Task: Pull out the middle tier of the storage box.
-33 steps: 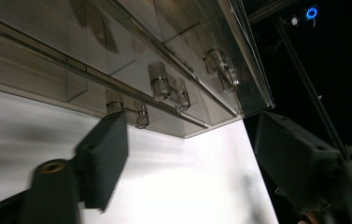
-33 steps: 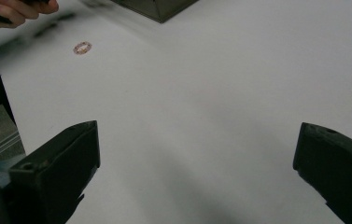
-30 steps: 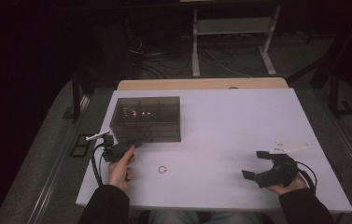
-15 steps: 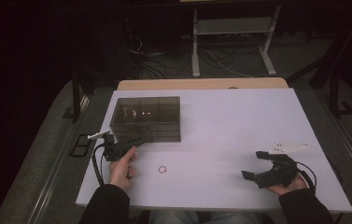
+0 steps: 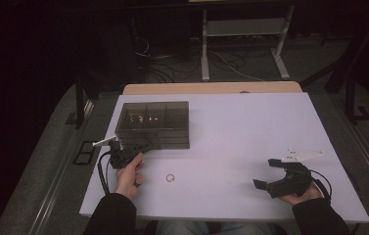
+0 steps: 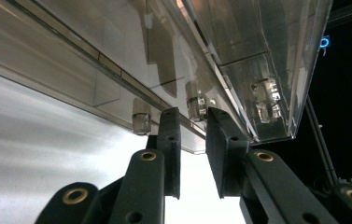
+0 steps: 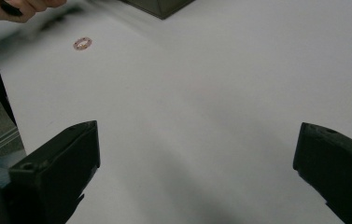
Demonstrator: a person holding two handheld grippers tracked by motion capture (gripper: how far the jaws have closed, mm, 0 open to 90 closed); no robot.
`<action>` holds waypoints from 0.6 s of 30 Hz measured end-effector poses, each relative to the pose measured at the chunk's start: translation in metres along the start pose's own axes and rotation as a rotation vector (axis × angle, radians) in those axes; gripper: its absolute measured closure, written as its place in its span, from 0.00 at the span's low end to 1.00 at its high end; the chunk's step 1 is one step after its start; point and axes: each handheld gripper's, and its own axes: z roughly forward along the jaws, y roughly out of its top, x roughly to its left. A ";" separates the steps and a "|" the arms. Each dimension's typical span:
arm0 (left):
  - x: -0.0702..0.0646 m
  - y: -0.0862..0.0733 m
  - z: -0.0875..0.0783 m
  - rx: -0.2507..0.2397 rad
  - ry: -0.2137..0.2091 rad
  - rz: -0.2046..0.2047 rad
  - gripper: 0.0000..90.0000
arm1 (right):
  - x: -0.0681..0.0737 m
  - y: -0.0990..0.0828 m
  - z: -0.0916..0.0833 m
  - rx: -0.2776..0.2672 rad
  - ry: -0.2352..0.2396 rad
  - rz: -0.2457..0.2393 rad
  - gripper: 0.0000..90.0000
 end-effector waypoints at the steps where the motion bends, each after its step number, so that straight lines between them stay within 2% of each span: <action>1: 0.000 0.000 0.000 0.000 -0.002 -0.002 0.84 | 0.000 0.000 0.000 0.000 0.000 0.000 0.00; 12: 0.003 0.002 0.002 -0.006 -0.034 -0.035 0.88 | 0.000 0.000 0.000 0.003 -0.003 -0.006 0.00; 18: 0.003 0.001 0.001 -0.009 -0.032 -0.045 0.89 | 0.000 0.000 0.000 0.003 -0.001 -0.010 0.00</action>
